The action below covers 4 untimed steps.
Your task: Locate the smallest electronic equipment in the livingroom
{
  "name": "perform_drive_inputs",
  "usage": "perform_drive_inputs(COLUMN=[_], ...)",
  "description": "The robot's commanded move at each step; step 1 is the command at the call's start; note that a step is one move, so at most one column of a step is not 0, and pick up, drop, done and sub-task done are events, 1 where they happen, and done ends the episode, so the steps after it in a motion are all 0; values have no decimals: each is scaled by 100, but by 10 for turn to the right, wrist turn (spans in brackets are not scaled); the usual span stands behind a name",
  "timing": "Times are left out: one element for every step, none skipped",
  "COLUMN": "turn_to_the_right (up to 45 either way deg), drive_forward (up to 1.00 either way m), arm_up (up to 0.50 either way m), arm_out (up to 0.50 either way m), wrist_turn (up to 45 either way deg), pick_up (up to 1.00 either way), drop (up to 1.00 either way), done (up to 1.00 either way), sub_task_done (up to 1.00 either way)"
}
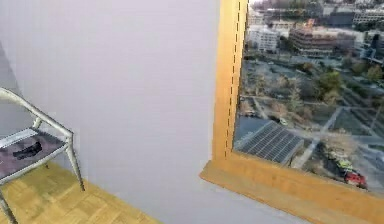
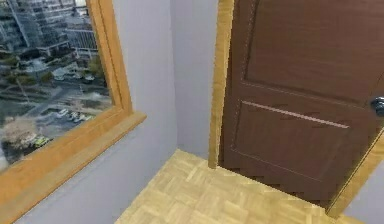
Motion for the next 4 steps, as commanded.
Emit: perform_drive_inputs(turn_to_the_right=[0, -450, -150, 0], drive_forward=[10, 0, 0, 100], arm_up=[0, 0, 0, 0], arm_out=[0, 0, 0, 0], wrist_turn=[0, 0, 0, 0], pick_up=[0, 0, 0, 0], drop=[0, 0, 0, 0], done=[0, 0, 0, 0], sub_task_done=[0, 0, 0, 0])
